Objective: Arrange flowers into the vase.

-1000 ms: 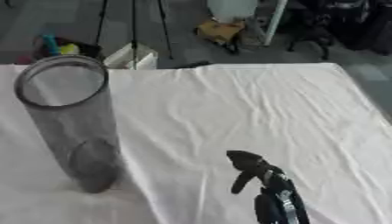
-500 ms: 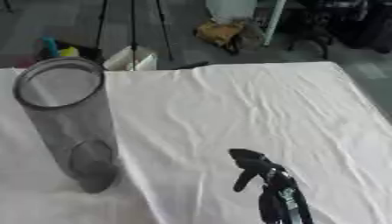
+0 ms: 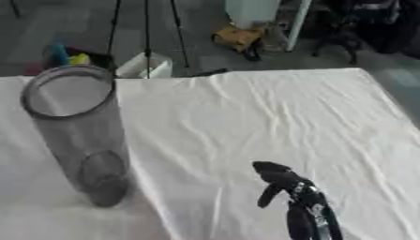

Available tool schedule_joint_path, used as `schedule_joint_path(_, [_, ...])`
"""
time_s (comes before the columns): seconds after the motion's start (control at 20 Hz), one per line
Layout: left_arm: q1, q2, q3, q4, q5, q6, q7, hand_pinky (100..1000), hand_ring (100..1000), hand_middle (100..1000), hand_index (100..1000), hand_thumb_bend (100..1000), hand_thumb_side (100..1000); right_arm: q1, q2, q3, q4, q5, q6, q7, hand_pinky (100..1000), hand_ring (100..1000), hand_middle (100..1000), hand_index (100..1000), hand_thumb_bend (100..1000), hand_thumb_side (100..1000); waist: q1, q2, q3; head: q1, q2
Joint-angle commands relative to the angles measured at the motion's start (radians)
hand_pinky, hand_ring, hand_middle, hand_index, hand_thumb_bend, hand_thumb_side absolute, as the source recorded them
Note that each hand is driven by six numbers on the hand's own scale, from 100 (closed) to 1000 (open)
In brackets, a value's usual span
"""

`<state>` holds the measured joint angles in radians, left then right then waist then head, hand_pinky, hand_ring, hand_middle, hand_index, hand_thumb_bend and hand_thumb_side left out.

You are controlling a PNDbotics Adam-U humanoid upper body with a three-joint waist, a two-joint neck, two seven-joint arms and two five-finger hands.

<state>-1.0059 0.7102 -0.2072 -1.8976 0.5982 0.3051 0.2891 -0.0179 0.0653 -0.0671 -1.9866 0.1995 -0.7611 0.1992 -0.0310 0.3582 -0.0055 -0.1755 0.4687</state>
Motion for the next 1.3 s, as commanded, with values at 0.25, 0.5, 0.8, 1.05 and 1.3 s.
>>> schedule_joint_path(0.25, [-0.059,-0.013,-0.016,-0.066,0.134,0.010,0.024,100,100,100,128,100,757,-0.001,-0.009,0.007,-0.013,-0.006,-0.005,0.012,768,788,401,786,100,963,0.017,-0.035,0.000,0.012,-0.017])
schedule_joint_path(0.5, [-0.073,-0.016,-0.033,-0.100,0.173,-0.007,0.023,100,100,100,128,100,749,-0.003,-0.002,0.008,-0.013,0.001,0.003,0.020,769,788,398,785,100,964,0.017,-0.032,-0.001,0.009,-0.016])
schedule_joint_path(0.8, [-0.103,-0.055,-0.038,-0.102,0.249,-0.002,0.040,100,100,100,129,102,763,-0.001,-0.006,0.013,-0.013,0.000,0.004,0.020,769,789,398,785,100,965,0.019,-0.036,-0.004,0.012,-0.018])
schedule_joint_path(1.05, [-0.129,-0.097,-0.042,-0.102,0.306,-0.001,0.053,100,100,100,129,122,766,-0.001,-0.007,0.015,-0.013,-0.006,0.007,0.023,770,789,398,785,100,966,0.020,-0.038,-0.008,0.014,-0.022])
schedule_joint_path(1.3, [-0.145,-0.125,-0.059,-0.102,0.327,0.000,0.055,100,100,100,128,122,767,-0.004,-0.009,0.015,-0.013,-0.011,0.012,0.027,771,789,397,785,100,968,0.023,-0.037,-0.010,0.015,-0.024])
